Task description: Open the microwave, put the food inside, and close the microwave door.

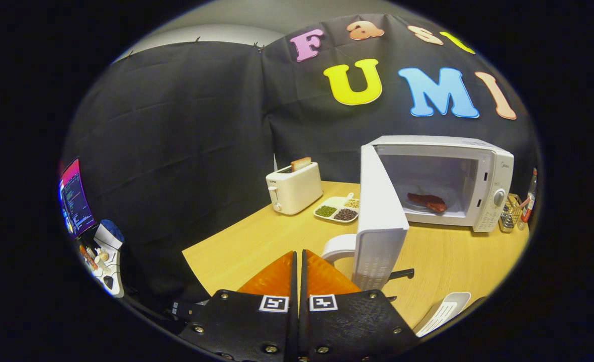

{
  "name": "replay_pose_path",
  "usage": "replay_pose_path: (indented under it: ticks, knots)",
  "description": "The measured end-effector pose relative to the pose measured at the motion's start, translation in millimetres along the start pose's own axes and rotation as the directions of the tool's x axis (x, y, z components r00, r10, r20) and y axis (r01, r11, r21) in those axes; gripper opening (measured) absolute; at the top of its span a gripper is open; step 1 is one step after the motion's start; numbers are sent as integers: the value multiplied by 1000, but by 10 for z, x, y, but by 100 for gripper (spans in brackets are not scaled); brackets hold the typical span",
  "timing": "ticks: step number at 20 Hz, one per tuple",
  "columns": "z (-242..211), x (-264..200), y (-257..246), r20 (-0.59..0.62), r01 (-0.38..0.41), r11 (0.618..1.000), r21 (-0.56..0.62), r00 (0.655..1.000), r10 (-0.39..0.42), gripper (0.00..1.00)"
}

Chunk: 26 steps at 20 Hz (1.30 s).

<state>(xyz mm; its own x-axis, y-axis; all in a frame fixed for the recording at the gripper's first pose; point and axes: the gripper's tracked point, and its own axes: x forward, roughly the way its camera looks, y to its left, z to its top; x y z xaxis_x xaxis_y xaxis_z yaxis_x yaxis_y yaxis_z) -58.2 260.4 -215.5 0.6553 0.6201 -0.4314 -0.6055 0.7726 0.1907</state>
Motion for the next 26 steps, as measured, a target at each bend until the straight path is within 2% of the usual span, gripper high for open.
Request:
replay_pose_path:
  ticks: [9,26]
  knots:
    - [86,-135,-810,4,143,988,49,990,-144,1]
    - [410,26,-1950,18,301,949,96,953,-304,1]
